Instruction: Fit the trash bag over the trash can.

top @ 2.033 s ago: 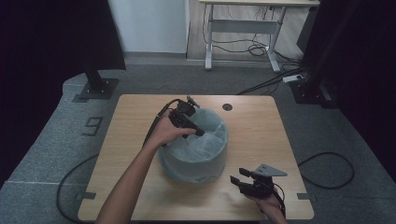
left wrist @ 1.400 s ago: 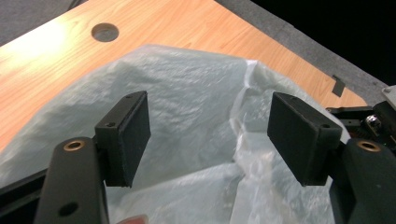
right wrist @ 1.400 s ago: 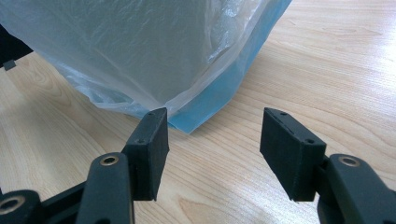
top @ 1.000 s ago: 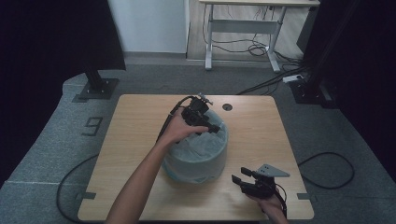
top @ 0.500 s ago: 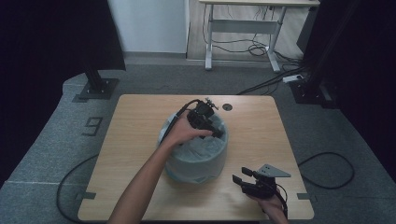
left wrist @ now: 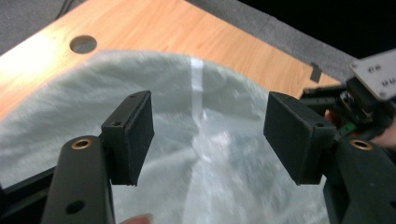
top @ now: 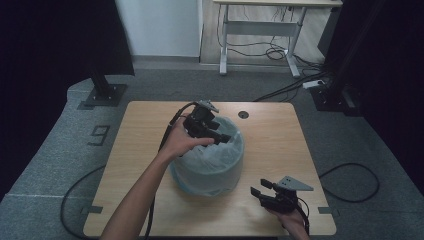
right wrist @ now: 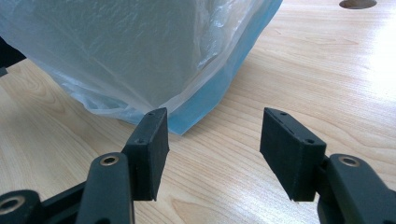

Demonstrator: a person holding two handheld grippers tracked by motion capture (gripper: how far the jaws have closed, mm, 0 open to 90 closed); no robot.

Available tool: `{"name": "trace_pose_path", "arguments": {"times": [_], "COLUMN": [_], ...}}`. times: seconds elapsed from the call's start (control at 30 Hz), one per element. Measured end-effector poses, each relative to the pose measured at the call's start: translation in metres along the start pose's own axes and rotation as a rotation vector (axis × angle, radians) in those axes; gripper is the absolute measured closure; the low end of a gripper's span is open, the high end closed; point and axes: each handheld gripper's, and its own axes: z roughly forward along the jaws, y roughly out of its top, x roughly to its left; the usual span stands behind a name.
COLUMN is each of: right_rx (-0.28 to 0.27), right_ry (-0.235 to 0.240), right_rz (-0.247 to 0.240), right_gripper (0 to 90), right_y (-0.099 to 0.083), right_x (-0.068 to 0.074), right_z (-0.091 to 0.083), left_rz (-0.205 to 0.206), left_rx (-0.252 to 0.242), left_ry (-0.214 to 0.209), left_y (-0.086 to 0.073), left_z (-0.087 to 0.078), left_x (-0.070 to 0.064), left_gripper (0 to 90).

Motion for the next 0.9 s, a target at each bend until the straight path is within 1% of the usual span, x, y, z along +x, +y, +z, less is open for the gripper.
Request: {"name": "trace_pose_path", "arguments": {"times": [0.07,0.13,0.2,0.27,0.37,0.4,0.67,0.73,0.77,0.8,0.87,0.9], "right_rx": [0.001,0.007,0.011,0.012,0.012,0.015,0.015,0.015,0.015,0.014,0.015,0.017], "right_ry": [-0.001,-0.003,-0.001,-0.001,-0.004,-0.004,-0.009,-0.009,-0.009,-0.008,-0.008,-0.008], "right_rz": [-0.002,-0.005,-0.007,-0.007,-0.006,-0.006,-0.004,-0.003,-0.003,-0.003,-0.004,-0.003], "right_gripper": [40.7,40.5,40.6,40.5,40.5,40.5,40.5,40.5,40.5,40.6,40.5,40.5], "right_y": [0.0,-0.001,-0.001,-0.001,-0.001,-0.001,-0.001,-0.001,-0.001,-0.001,-0.001,-0.001], "right_x": [0.0,0.001,0.002,0.002,0.002,0.001,0.0,0.0,0.0,0.0,0.0,0.0], "right_z": [0.001,0.001,0.002,0.002,0.002,0.002,0.0,0.0,0.001,0.001,0.001,0.002], "left_rz": [0.008,0.02,0.038,0.069,0.096,0.103,0.107,0.101,0.098,0.097,0.098,0.091], "left_rx": [0.012,0.037,0.084,0.137,0.189,0.203,0.24,0.257,0.266,0.287,0.294,0.3], "left_ry": [-0.003,-0.01,-0.022,-0.03,-0.046,-0.042,-0.035,-0.034,-0.027,-0.009,-0.01,-0.015], "left_y": [-0.004,-0.006,-0.007,-0.008,-0.008,-0.008,-0.007,-0.007,-0.007,-0.006,-0.006,-0.006], "left_z": [0.001,0.006,0.013,0.021,0.032,0.035,0.044,0.046,0.047,0.049,0.05,0.05], "left_x": [-0.003,-0.005,-0.008,-0.012,-0.017,-0.018,-0.021,-0.022,-0.022,-0.022,-0.022,-0.023], "left_gripper": [33.1,33.4,33.5,33.4,33.3,33.3,34.5,34.8,34.8,34.9,34.9,34.8]}}
